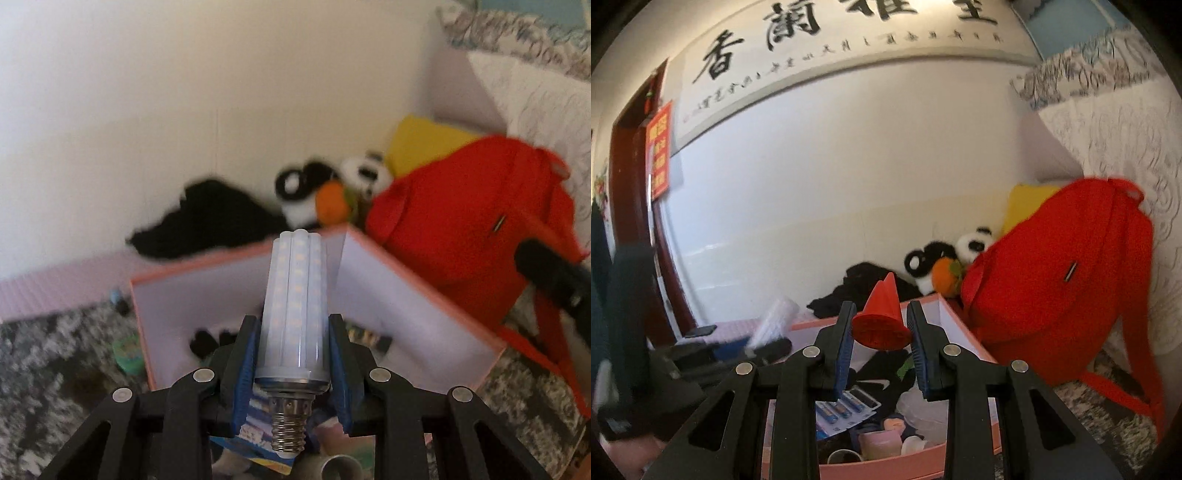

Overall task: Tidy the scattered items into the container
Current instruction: 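Carry the white bulb and red cone into the pink box and release both, then grasp the brown mesh pouch with the left gripper while the right grasps the green tape measure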

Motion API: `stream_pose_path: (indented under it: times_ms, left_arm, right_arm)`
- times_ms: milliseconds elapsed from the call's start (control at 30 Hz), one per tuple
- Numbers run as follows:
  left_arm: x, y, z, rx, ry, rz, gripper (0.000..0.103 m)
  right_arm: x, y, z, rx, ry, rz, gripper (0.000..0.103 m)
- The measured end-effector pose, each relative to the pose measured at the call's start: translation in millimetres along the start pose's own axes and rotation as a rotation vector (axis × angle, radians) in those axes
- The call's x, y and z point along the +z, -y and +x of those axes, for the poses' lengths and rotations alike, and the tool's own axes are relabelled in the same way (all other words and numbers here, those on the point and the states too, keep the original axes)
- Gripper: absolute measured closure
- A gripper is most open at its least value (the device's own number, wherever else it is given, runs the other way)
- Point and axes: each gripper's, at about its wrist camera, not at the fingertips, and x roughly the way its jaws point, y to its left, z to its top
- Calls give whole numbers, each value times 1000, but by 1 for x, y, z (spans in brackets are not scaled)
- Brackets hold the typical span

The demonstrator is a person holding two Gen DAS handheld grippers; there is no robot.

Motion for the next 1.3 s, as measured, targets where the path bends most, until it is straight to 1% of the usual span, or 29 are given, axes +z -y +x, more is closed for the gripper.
stream_pose_path:
  times_ms: [33,67,100,133,167,200,233,267,367,433,567,667,833,933,1100,1300]
  left_arm:
    - [-3,-4,8,-5,-28,-14,72]
    - [-6,-7,17,-10,-56,-29,71]
    - [-10,-11,25,-14,-84,-43,55]
    - [-13,-15,33,-19,-112,-57,42]
    - [-15,-19,36,-21,-117,-74,22]
    - [-15,-22,33,-20,-103,-94,17]
    - [-14,-26,28,-19,-85,-112,17]
    - [-11,-30,21,-21,-63,-125,16]
    - [-6,-38,1,-12,-7,-151,12]
    - [-3,-44,-10,0,21,-164,10]
    - [-1,-55,-30,52,54,-162,10]
    - [-5,-62,-48,106,75,-143,10]
    - [-13,-78,-78,231,102,-95,10]
    - [-23,-97,-95,284,100,-100,10]
    - [-44,-148,-119,362,70,-165,10]
    - [-73,-206,-144,457,36,-232,10]
  right_arm:
    - [-1,6,6,-7,-7,13,73]
    - [-4,12,19,3,-33,37,73]
    - [-5,16,31,12,-64,47,70]
    - [-10,19,45,22,-112,54,53]
    - [-13,23,52,10,-134,69,38]
    - [-17,26,58,-1,-155,83,15]
    - [-21,30,64,-14,-171,98,10]
    - [-21,34,63,-30,-158,116,10]
    - [-18,42,57,-21,-125,137,9]
    - [-15,45,51,-26,-93,154,7]
    - [-15,33,48,-7,-89,168,5]
    - [-14,25,45,7,-85,178,5]
    - [-13,10,41,30,-80,194,4]
    - [-13,1,38,44,-77,203,3]
    - [-19,-40,38,100,-88,166,3]
    - [-30,-94,39,166,-104,92,2]
